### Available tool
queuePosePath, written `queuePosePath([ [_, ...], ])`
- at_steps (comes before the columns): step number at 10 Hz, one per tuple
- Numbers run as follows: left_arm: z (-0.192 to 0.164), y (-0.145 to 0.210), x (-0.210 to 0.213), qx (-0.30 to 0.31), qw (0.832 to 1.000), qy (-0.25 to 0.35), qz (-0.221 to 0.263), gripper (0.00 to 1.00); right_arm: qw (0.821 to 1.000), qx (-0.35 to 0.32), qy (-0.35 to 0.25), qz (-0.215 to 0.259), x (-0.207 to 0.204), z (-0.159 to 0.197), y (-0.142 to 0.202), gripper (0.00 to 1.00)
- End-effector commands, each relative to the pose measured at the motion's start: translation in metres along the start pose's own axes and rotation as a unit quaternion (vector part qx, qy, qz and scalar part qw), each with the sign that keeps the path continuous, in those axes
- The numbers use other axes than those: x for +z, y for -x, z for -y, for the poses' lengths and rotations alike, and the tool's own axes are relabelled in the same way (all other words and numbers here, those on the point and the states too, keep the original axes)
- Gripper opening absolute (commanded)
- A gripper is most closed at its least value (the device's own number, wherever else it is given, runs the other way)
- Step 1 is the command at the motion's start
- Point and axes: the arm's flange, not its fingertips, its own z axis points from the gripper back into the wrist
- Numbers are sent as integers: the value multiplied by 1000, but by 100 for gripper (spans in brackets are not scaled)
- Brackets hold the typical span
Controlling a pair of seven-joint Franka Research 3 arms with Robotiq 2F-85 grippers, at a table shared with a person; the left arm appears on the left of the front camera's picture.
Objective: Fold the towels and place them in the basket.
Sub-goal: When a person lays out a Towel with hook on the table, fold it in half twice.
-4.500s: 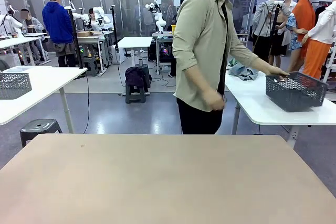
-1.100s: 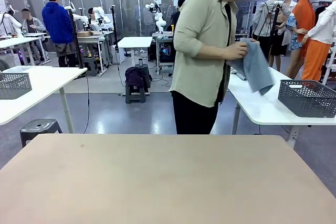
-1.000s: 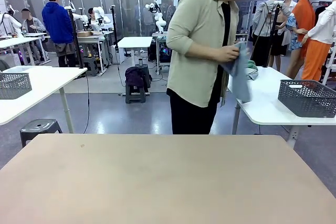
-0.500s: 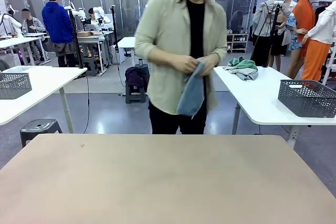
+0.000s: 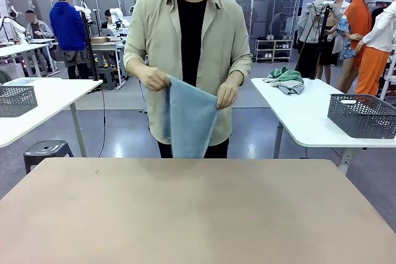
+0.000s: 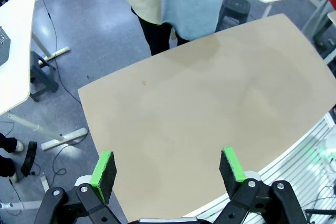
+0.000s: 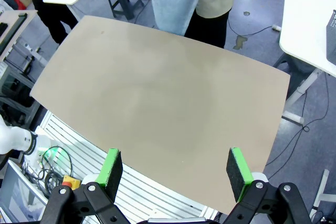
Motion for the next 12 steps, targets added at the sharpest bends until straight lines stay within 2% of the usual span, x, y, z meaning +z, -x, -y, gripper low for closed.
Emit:
queuePosePath([
  [1, 0, 0, 0, 1, 1000, 2, 2, 100, 1000, -1, 2, 1, 1, -1, 0, 100],
  [12, 0, 0, 0, 1, 1000, 2, 2, 100, 1000, -1, 2, 1, 1, -1, 0, 100],
])
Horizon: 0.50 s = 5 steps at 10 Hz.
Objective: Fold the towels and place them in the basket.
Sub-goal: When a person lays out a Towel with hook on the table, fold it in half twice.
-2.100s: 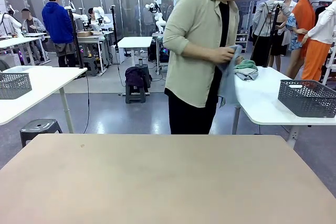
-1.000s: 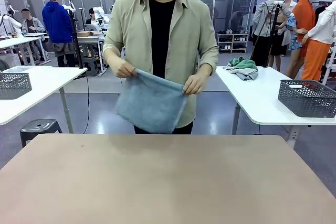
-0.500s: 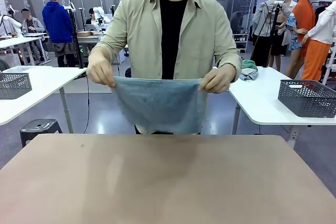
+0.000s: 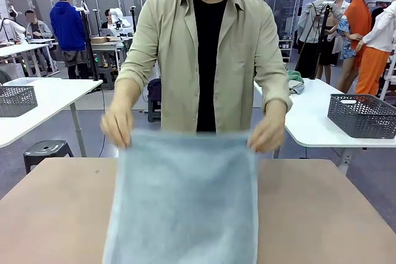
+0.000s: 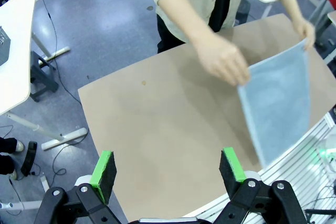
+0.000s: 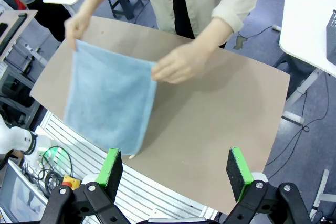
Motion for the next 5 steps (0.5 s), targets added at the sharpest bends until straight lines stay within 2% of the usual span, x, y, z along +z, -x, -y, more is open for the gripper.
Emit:
queuePosePath([
  [1, 0, 0, 0, 1, 1000, 2, 2, 100, 1000, -1, 2, 1, 1, -1, 0, 100],
  [5, 0, 0, 0, 1, 1000, 2, 2, 100, 1000, -1, 2, 1, 1, -1, 0, 100],
])
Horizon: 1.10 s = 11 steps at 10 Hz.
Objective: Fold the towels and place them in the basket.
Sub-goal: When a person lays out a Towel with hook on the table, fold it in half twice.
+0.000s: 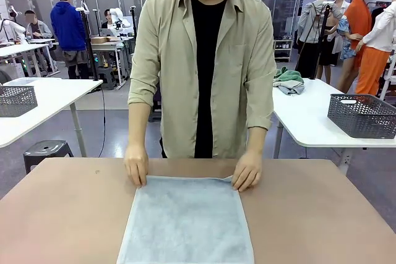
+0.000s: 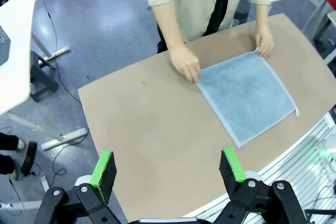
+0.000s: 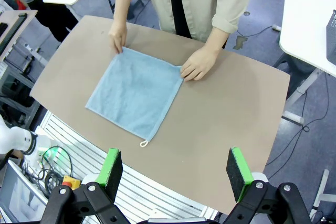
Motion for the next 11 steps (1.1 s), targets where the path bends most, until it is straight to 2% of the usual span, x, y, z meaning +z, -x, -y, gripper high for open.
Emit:
queuePosePath([
  [1, 0, 0, 0, 1, 1000, 2, 2, 100, 1000, -1, 2, 1, 1, -1, 0, 100],
  [11, 0, 0, 0, 1, 1000, 2, 2, 100, 1000, -1, 2, 1, 1, -1, 0, 100],
])
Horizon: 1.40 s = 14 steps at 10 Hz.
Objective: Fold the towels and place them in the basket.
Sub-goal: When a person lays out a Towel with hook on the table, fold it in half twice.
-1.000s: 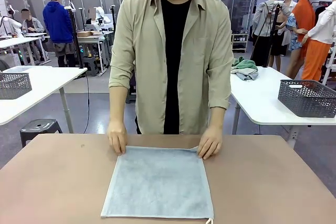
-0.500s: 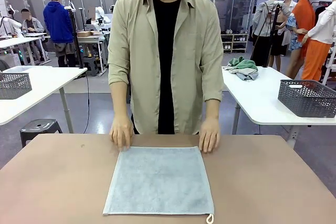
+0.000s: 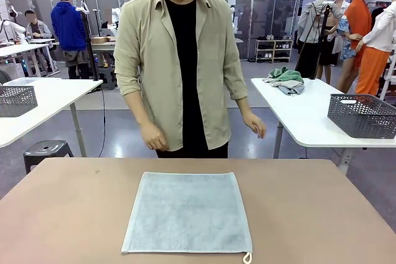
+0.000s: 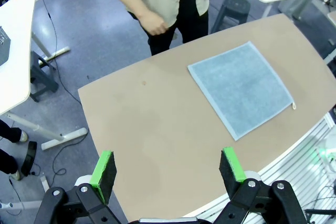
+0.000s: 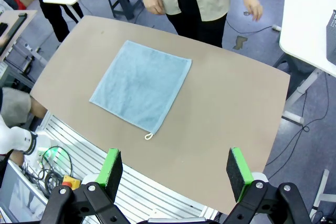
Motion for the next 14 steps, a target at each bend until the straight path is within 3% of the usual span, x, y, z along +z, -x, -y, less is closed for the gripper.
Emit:
queuePosePath([
  [1, 0, 0, 0, 1, 1000, 2, 2, 100, 1000, -1, 2, 1, 1, -1, 0, 100],
  [2, 0, 0, 0, 0, 1000, 0, 0, 100, 1000, 0, 0, 0, 0, 0, 0, 100],
  [5, 42, -29, -4, -129, 991, -20, -17, 100, 993, 101, -2, -59, -23, -32, -17, 100],
  [7, 88, -51, -28, -233, 972, 2, -37, 100, 975, 191, -11, -111, -56, -65, -30, 100],
  [9, 137, -61, -57, -339, 938, 36, -59, 100, 942, 293, -26, -163, -95, -102, -32, 100],
  [11, 176, -52, -83, -423, 899, 68, -92, 100, 911, 356, -48, -203, -130, -127, -23, 100],
  [14, 205, -24, -119, -500, 841, 131, -160, 100, 853, 447, -71, -260, -168, -150, -2, 100],
])
